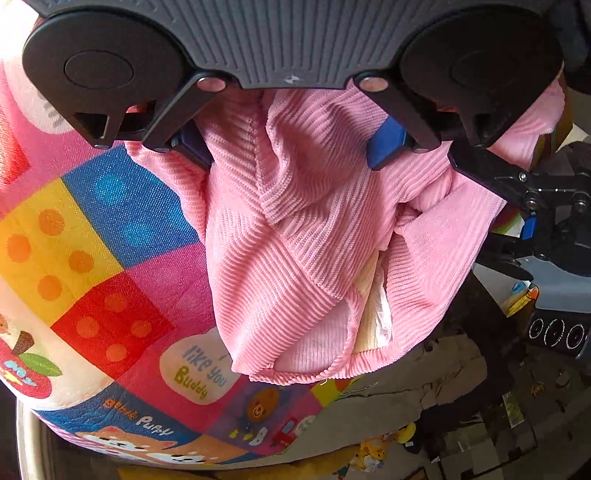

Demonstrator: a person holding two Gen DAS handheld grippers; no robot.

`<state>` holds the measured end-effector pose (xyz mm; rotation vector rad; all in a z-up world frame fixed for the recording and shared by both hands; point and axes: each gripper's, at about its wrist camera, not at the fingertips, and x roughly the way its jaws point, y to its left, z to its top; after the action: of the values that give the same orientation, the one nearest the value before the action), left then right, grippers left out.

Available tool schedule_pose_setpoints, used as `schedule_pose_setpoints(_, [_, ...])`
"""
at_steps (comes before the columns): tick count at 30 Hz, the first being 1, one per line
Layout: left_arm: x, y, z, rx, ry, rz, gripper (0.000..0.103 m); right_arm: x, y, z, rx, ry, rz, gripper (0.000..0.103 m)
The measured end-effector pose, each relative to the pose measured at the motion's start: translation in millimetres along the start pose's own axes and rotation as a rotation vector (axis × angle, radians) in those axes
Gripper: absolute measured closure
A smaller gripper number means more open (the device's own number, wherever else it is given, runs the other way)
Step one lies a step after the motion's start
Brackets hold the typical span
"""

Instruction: Fold clothes

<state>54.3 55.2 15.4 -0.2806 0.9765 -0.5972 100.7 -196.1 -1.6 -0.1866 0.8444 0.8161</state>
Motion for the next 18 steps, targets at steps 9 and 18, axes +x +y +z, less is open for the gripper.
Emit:
schedule_pose_setpoints(9, [-64, -11, -17, -0.003, -0.187, 0.363, 0.000, -106, 63, -51, -0.280, -0.138, -0.135, 0.000])
schedule_pose_setpoints(18, [-89, -30, -12, 0.023, -0.272, 0.455, 0.000, -39, 148, -90, -0.646, -0.147, -0.231, 0.000])
